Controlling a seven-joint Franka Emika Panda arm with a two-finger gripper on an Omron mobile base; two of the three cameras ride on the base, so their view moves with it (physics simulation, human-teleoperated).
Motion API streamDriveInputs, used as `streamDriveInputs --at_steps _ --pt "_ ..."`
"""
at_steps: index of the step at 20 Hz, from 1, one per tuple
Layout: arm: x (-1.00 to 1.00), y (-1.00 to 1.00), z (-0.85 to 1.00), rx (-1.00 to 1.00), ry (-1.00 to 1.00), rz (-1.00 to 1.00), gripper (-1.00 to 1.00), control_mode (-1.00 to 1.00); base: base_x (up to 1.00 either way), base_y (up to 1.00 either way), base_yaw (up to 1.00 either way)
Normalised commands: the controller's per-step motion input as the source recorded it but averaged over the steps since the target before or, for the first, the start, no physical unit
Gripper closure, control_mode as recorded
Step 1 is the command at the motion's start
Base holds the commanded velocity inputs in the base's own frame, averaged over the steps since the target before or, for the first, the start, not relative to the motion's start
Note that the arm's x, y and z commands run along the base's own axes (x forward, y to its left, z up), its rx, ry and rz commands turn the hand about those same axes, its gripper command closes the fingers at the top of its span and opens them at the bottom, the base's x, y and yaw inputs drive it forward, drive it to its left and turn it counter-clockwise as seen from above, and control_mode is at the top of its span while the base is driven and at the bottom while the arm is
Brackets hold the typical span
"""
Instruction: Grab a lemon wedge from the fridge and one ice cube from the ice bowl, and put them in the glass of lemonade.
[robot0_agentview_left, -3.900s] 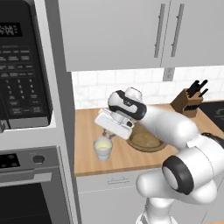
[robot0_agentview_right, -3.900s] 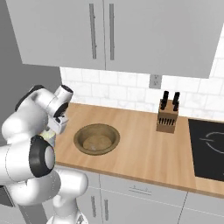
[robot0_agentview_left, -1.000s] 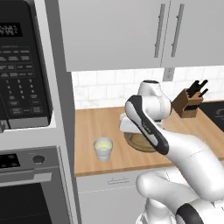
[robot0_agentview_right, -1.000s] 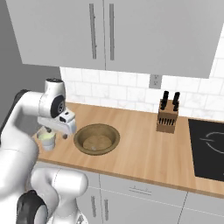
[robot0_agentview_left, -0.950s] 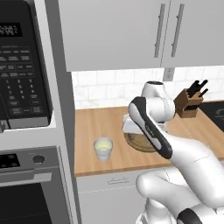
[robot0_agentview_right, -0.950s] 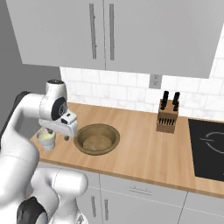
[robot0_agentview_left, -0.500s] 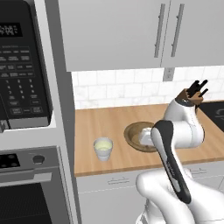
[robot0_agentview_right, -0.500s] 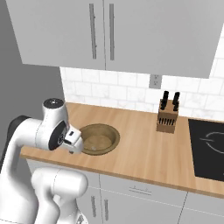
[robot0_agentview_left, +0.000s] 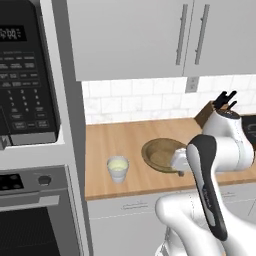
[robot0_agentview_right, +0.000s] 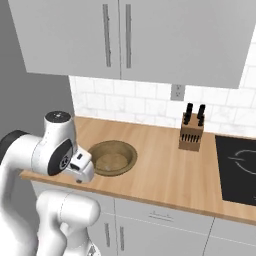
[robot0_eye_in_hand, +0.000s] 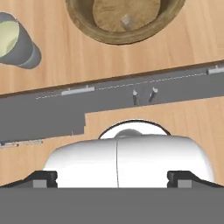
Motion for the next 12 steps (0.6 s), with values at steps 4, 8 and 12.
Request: streamDriveInputs --at_steps 4,8,12 --pt "0.00 0.00 0.00 0.00 0.00 0.00 -1.00 1.00 -0.95 0.16 0.00" --pt "0.00 0.00 0.00 0.00 0.00 0.00 -1.00 1.00 -1.00 0.60 0.00" --pt "0.00 0.00 0.00 0.00 0.00 0.00 -1.00 1.00 -0.82 1.00 0.02"
